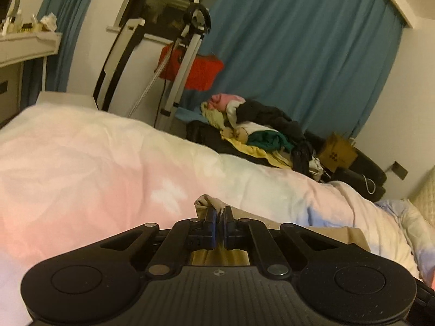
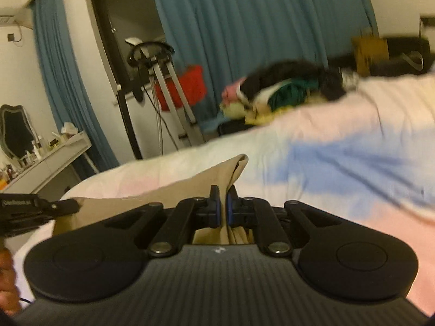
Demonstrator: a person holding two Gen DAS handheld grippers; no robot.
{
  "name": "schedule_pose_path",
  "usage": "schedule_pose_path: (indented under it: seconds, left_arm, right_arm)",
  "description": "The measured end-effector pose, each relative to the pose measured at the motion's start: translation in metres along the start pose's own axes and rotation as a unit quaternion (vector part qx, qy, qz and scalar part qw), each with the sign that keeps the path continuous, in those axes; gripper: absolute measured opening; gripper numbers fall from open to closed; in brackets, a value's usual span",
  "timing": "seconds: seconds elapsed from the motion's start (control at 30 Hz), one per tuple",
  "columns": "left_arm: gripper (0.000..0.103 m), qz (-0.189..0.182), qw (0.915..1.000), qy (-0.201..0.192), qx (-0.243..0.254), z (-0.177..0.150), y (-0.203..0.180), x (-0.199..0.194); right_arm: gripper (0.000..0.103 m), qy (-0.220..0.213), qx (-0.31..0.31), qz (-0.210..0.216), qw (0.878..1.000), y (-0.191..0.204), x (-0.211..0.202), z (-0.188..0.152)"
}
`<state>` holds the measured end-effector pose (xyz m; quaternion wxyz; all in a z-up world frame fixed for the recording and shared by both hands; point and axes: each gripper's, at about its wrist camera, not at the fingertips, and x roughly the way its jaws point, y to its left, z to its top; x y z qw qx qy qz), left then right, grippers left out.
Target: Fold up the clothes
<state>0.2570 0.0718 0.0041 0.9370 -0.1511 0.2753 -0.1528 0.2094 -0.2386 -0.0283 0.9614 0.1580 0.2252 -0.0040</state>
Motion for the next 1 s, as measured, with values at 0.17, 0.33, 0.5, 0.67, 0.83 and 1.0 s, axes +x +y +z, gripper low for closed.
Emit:
schedule_pose_path:
  seconds: [0.17,0.33,0.5,0.67,0.83,1.0]
  left_arm:
    - [0.006,0.012,0.9988,0.042,-0.024,-0.015,0.016,0.017]
    - [0.055,0.006,0.9993,0.035,-0.005,-0.016,0.008,-0.006]
    - [0.065,0.009,0.998,0.048,0.041,-0.034,-0.014,-0.037]
    - [0.063,0.036,0.9941,0.081,0.063,-0.058,-0.019,-0.031]
    - [0.063,0.054,0.9917,0.103,0.056,-0.075,-0.011,-0.032]
    - [0.064,0.023,0.994,0.098,0.044,-0.075,-0.02,-0.074]
  right_arm:
    - [0.01,0.004,-0.009,-0.011,1.0,0.006,0.002,-0.004]
    - [0.081,-0.02,0.019,-0.001,1.0,0.007,-0.025,0.007]
    - [0.096,-0.062,0.006,0.03,0.998,0.018,-0.064,0.008]
    - [0.056,0.004,-0.06,0.023,0.998,0.032,-0.059,-0.011]
    - [0.046,0.091,-0.037,0.015,0.995,0.019,-0.034,-0.038]
    - [0.049,0.087,-0.028,0.016,0.996,0.021,-0.053,-0.039]
